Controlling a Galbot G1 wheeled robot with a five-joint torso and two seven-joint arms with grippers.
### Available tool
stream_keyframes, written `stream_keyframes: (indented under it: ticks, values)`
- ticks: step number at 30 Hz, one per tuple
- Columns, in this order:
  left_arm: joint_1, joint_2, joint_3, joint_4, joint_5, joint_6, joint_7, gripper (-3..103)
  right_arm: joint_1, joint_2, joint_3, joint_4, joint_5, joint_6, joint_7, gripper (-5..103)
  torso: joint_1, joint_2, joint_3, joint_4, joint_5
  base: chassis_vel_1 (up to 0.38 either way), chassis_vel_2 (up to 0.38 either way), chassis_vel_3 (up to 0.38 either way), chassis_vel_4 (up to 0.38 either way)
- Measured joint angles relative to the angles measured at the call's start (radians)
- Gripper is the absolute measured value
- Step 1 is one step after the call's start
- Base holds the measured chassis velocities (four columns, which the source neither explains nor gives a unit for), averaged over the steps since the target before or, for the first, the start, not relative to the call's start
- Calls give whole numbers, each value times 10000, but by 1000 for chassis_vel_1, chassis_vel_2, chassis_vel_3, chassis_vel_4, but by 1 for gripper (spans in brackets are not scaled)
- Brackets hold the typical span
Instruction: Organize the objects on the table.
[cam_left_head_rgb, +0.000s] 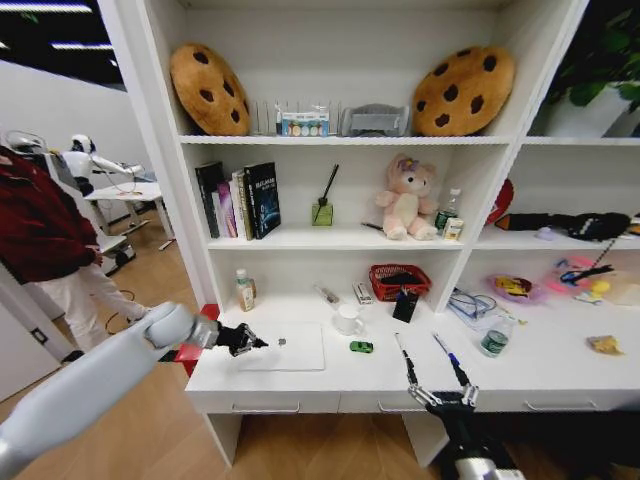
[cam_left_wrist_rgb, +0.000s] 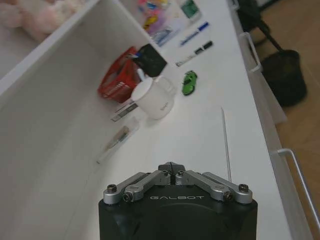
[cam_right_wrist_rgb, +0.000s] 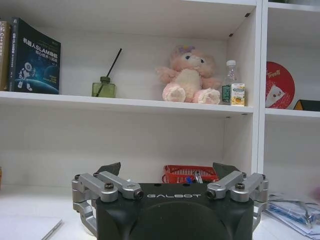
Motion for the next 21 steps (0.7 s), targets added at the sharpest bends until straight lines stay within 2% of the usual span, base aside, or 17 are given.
stream_keyframes:
  ticks: [1, 2, 3, 5, 6, 7, 8, 9, 10, 11, 13, 14, 15, 17, 18, 20, 21]
  values:
    - [1018, 6, -760, -324, -452, 261, -729, 0, -30, 6, -5, 46, 22, -51, -5, 100, 0, 0, 0, 2, -4, 0, 0, 0, 0]
    - [2121, -243, -1622, -714, -1063, 692, -1862, 6, -150, 110, -1, 143, 26, -101, 23, 100, -1, -1, -1, -2, 4, 0, 0, 0, 0]
    - [2121, -243, -1622, -714, -1063, 692, -1862, 6, -150, 110, -1, 143, 26, -101, 23, 100, -1, -1, -1, -2, 4, 0, 0, 0, 0]
    - [3502, -771, -2623, -1276, -1956, 1311, -3683, 16, -224, 200, -46, 280, 39, -237, 221, 100, 0, -1, -1, -17, -4, 0, 0, 0, 0]
    - [4033, -991, -3006, -1514, -2263, 1601, -4332, 21, -215, 194, -77, 323, 64, -313, 287, 100, 0, -2, 0, -18, -5, 0, 0, 0, 0]
    - [4033, -991, -3006, -1514, -2263, 1601, -4332, 21, -215, 194, -77, 323, 64, -313, 287, 100, 0, -2, 0, -18, -5, 0, 0, 0, 0]
    - [4490, -1190, -3340, -1739, -2537, 1893, -4831, 21, -197, 172, -104, 361, 99, -391, 335, 100, 1, -2, 0, -17, -4, 0, 0, 0, 0]
    - [5772, -1959, -4414, -2587, -3450, 2803, -6199, 32, -122, 40, -146, 445, 204, -623, 390, 100, 3, -2, 1, -6, 2, 0, 0, 0, 0]
    - [5772, -1959, -4414, -2587, -3450, 2803, -6199, 32, -122, 40, -146, 445, 204, -623, 390, 100, 3, -2, 1, -6, 2, 0, 0, 0, 0]
    - [6540, -2732, -5156, -3234, -4077, 3232, -7025, 38, -82, -62, -150, 489, 271, -763, 422, 100, 2, -2, 0, 0, 2, 0, 0, 0, 0]
    - [7360, -3854, -5867, -4032, -4519, 3395, -7834, 48, -78, -184, -136, 545, 350, -904, 509, 100, 1, -2, 0, -3, 2, 0, 0, 0, 0]
    - [7360, -3854, -5867, -4032, -4519, 3395, -7834, 48, -78, -184, -136, 545, 350, -904, 509, 100, 1, -2, 0, -3, 2, 0, 0, 0, 0]
    - [7744, -4486, -6196, -4399, -4564, 3408, -8125, 48, -104, -224, -127, 578, 388, -934, 534, 100, 1, -1, 0, -5, 2, 0, 0, 0, 0]
    - [8392, -5448, -6704, -4990, -4526, 3394, -8414, 59, -161, -244, -114, 630, 404, -941, 558, 100, 1, -2, 0, -6, 2, 0, 0, 0, 0]
    - [8392, -5448, -6704, -4990, -4526, 3394, -8414, 59, -161, -244, -114, 630, 404, -941, 558, 100, 1, -2, 0, -6, 2, 0, 0, 0, 0]
    - [8907, -6130, -7076, -5483, -4609, 3395, -8556, 70, -229, -201, -117, 677, 365, -939, 561, 100, 1, -2, 0, -7, 3, 0, 0, 0, 0]
    - [8907, -6130, -7076, -5483, -4609, 3395, -8556, 70, -229, -201, -117, 677, 365, -939, 561, 100, 1, -2, 0, -7, 3, 0, 0, 0, 0]
